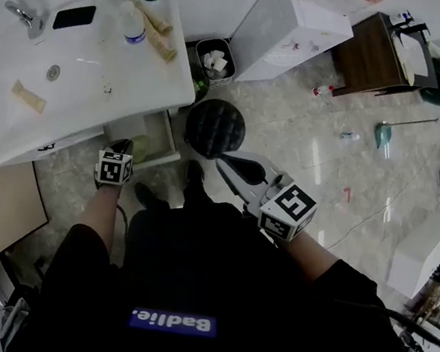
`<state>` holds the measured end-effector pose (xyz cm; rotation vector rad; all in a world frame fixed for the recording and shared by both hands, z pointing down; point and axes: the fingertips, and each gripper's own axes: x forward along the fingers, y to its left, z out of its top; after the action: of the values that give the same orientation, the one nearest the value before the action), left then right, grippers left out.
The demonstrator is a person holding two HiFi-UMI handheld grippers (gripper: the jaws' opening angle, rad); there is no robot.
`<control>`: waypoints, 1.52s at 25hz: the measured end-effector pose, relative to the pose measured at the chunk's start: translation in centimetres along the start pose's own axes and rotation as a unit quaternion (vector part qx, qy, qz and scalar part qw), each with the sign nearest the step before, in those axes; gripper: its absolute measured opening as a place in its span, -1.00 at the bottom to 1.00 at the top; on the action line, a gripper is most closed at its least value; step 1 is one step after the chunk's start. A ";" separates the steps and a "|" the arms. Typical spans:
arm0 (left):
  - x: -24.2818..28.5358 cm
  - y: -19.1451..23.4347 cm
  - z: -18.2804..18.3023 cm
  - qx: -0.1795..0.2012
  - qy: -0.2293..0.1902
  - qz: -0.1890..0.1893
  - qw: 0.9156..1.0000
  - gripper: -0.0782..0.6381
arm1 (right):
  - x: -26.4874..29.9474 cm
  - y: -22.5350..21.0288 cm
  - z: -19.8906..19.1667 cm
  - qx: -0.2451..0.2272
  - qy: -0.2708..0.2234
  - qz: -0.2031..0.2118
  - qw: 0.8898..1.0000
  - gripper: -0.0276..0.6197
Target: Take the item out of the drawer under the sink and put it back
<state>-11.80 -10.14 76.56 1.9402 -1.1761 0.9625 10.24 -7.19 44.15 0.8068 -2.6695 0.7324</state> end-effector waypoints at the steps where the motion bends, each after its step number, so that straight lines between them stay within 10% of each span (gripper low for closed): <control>1: 0.5 0.2 -0.4 0.001 0.007 0.002 1.000 -0.72 | -0.2 -0.3 -0.4 0.003 0.004 -0.004 1.000 -0.91; 38: 10.4 2.5 -4.5 -0.040 0.116 0.025 0.992 -0.71 | -0.7 -4.9 -3.7 0.036 0.065 -0.049 0.996 -0.91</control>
<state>-11.84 -11.74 88.09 1.6931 -1.1152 1.1165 13.97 -8.40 48.90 0.8703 -2.4829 0.8302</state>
